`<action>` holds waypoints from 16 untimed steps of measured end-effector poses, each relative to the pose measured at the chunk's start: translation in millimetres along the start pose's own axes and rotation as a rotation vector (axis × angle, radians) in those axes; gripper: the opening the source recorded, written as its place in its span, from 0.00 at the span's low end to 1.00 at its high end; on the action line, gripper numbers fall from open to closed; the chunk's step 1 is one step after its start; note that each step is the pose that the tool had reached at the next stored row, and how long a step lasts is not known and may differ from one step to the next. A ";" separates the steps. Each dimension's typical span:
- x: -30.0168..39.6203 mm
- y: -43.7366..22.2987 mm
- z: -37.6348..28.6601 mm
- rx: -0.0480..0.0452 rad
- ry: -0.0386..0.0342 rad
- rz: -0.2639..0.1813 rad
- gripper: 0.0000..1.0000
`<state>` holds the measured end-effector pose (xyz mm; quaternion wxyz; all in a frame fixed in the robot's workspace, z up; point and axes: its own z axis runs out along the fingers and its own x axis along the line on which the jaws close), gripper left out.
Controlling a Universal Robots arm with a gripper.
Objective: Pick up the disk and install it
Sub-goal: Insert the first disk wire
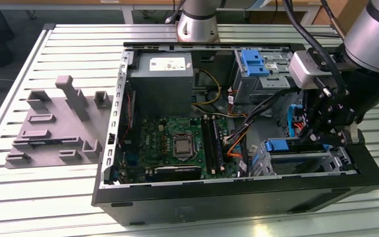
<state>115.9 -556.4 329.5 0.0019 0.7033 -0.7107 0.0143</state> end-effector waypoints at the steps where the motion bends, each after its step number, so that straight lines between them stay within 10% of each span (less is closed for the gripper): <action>1: 0.0 0.0 0.1 0.0000 0.0000 0.000 0.16; 16: 0.3 -0.2 -13.2 0.0000 -0.0003 0.000 0.24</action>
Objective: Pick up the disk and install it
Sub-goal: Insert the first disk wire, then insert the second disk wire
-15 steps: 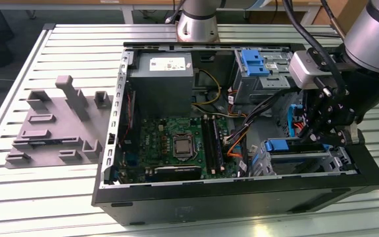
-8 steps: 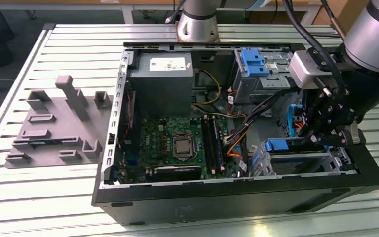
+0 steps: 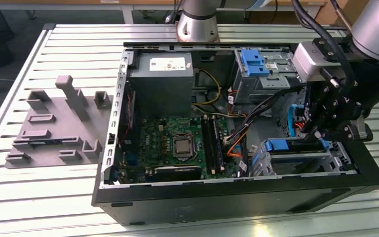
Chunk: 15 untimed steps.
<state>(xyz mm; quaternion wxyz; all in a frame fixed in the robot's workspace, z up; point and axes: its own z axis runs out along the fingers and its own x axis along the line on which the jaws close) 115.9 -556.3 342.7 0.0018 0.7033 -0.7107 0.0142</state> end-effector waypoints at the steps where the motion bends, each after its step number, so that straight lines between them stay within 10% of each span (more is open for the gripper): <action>1: 0.0 0.0 0.1 0.0000 -0.0002 0.000 0.24; 15: 0.1 0.0 -1.1 0.0000 -0.0001 0.000 0.11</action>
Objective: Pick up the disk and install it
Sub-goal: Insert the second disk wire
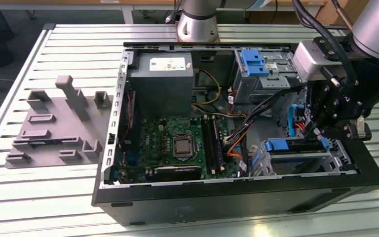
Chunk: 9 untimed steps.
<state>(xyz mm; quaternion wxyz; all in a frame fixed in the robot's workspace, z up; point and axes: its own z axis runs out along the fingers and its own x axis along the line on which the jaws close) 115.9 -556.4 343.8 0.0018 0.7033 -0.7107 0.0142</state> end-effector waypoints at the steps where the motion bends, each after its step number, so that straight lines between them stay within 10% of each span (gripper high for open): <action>1: 0.0 0.0 0.0 0.0000 0.0000 0.000 0.11; 9: 0.0 0.9 0.0 0.0000 0.0001 0.000 0.11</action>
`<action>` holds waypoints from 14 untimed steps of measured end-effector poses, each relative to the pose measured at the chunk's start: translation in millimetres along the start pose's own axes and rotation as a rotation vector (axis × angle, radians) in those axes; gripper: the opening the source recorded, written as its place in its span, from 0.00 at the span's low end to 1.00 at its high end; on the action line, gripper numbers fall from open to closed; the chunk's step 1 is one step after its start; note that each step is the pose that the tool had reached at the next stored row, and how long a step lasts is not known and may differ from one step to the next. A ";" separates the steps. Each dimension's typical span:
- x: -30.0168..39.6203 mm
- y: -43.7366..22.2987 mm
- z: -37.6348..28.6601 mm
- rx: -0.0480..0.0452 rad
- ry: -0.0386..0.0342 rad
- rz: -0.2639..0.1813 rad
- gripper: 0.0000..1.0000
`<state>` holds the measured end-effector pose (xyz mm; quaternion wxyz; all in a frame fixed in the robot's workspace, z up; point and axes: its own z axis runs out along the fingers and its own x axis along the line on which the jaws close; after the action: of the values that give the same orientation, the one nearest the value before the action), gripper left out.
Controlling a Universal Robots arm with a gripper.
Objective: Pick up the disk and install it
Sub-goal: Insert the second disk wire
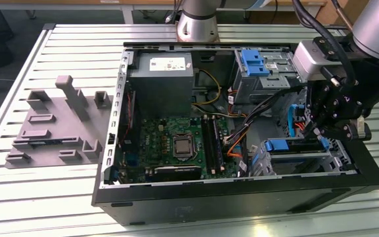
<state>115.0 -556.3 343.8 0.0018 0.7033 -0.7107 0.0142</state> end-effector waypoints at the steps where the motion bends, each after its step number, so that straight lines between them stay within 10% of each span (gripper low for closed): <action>1: 0.0 1.7 -0.2 -0.0001 0.0002 0.000 0.11; 10: -0.1 4.7 -13.0 0.0000 -0.0002 0.000 0.11; 14: 0.0 16.0 -13.3 0.0003 -0.0002 0.000 0.11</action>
<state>98.7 -555.9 356.8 0.0017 0.7033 -0.7107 0.0143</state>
